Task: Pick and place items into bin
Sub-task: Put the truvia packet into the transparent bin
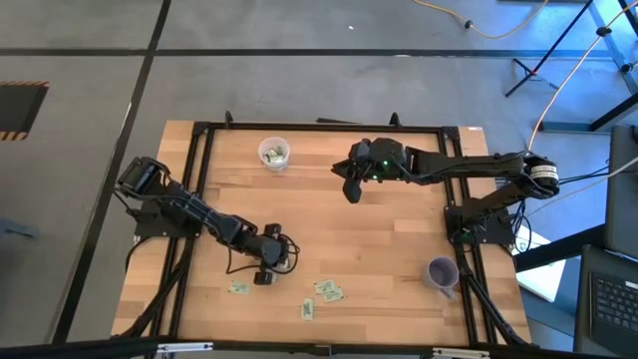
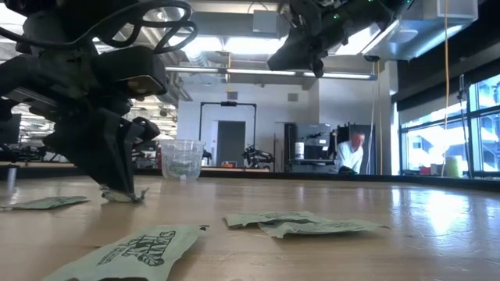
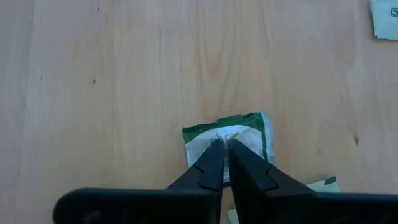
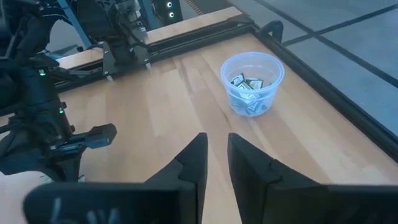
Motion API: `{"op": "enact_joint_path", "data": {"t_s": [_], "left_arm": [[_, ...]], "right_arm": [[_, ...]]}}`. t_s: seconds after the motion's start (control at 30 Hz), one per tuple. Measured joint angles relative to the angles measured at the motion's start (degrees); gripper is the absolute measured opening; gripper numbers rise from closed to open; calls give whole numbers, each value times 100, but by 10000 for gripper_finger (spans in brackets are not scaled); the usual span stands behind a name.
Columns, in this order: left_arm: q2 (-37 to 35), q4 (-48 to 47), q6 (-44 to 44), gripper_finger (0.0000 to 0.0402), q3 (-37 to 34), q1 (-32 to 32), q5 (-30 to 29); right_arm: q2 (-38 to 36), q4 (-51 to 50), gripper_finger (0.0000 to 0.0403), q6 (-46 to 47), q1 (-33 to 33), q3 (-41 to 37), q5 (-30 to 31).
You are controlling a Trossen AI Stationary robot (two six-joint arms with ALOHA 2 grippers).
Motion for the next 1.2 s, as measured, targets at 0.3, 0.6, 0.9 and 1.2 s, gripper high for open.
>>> {"op": "enact_joint_path", "data": {"t_s": [0.3,0.6,0.9,1.2], "left_arm": [[-861,-107,-360,4,-30,174,92],[-2507,-213,71,4,-25,1178,-1293],[-3160,-206,1245,4,-14,3068,-2717],[-2413,-231,1261,4,-14,4534,-1903]], "right_arm": [[0,-9,68,-16,0,2,0],[2,-9,68,-164,-3,2,1],[4,-9,68,-188,-2,4,2],[4,-20,68,-313,-2,4,2]]}}
